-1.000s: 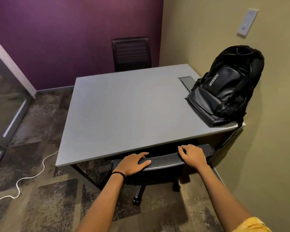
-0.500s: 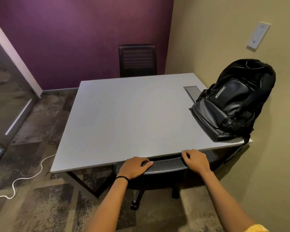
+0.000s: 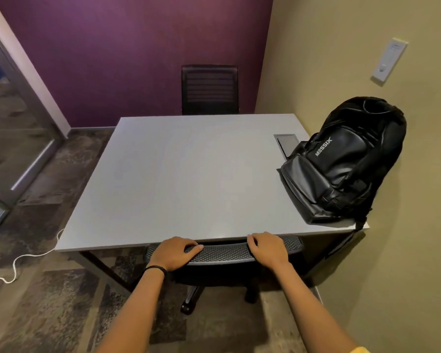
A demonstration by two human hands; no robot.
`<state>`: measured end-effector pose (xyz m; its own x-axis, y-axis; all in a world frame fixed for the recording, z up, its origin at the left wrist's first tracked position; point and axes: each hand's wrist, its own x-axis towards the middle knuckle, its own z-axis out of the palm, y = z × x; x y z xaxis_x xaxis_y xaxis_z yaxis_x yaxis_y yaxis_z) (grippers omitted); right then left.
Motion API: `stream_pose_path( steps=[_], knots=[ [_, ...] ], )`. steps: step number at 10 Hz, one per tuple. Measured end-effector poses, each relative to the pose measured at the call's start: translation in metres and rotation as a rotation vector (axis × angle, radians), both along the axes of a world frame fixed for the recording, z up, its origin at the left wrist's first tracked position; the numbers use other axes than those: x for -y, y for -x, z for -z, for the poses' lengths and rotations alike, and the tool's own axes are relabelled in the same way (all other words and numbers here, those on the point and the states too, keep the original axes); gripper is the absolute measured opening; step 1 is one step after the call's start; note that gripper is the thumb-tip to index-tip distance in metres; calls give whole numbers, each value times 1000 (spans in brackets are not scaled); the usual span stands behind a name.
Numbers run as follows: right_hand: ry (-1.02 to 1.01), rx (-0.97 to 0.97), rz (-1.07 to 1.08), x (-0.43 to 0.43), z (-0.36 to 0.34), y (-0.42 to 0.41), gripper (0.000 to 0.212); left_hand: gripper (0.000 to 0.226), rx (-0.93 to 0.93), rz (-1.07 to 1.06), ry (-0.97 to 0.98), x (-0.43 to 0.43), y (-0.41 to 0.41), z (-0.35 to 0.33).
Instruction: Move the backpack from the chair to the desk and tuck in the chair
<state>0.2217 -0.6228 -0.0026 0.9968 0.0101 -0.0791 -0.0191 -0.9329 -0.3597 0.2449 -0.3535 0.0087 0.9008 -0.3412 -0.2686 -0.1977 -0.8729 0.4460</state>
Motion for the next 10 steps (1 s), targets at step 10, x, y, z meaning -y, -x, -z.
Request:
stream_pose_path(
  steps=[10],
  knots=[
    [-89,-568,-111,7,40,-102,34,49,-336,-25,-125,7,-76,17]
  ],
)
